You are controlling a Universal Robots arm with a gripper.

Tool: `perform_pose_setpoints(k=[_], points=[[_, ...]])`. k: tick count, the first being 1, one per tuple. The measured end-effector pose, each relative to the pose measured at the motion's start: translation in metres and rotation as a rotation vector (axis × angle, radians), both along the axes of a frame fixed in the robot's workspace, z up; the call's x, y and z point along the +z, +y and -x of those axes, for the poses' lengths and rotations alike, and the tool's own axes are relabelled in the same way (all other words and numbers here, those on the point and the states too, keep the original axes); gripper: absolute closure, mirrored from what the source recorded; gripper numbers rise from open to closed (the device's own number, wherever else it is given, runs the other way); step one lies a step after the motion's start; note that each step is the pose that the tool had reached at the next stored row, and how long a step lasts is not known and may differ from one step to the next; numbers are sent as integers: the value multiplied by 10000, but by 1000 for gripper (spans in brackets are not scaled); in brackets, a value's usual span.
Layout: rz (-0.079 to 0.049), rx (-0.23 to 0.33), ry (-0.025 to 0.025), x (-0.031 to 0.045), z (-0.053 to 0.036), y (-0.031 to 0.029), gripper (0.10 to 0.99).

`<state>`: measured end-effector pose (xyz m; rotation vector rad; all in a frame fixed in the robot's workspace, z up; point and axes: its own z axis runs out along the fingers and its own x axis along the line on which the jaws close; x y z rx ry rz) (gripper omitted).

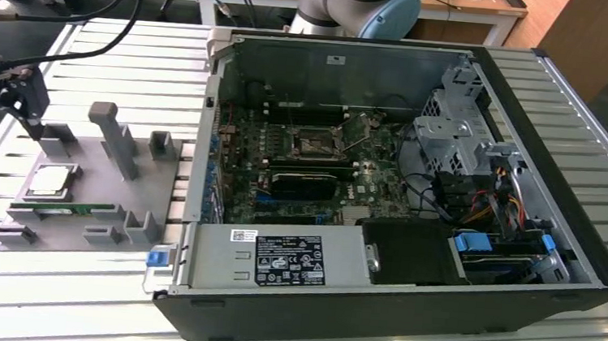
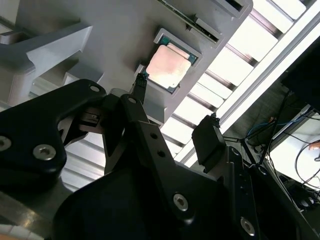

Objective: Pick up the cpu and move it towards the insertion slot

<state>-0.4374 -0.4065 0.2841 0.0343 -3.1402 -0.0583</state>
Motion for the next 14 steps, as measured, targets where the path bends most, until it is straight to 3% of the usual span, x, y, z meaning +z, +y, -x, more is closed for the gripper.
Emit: perform_pose_setpoints(k=[14], points=[[-5,1,-4,-36,0,-9,439]])
